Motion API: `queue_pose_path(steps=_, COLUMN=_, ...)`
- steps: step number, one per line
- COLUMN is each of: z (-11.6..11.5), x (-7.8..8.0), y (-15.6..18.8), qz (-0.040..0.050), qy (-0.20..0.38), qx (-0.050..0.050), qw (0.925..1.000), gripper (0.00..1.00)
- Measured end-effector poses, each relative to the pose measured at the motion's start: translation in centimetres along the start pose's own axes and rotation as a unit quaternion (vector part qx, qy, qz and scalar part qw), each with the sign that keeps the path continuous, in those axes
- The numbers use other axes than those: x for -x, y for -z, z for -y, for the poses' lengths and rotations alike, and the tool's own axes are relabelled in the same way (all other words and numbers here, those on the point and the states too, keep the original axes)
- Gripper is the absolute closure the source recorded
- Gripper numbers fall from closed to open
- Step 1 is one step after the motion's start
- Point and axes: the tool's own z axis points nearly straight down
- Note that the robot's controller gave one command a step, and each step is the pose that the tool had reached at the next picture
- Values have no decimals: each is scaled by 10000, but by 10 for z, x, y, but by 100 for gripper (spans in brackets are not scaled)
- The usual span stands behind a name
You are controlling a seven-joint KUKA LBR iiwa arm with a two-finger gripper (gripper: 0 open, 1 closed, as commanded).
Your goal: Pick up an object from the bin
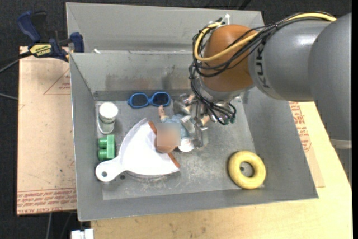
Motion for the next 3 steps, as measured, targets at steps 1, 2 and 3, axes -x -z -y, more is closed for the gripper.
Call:
queue_pose_path(steps=1, z=-9, x=5, y=-12, qz=11, qy=389, qx=-14, qw=9992, gripper=0)
queue_pose_path(steps=2, z=-11, x=4, y=-10, qz=13, qy=444, qx=-17, qw=9990, gripper=0)
queue_pose_path(steps=3, z=-29, x=9, y=-6, qz=28, qy=586, qx=-18, qw=9983, gripper=0)
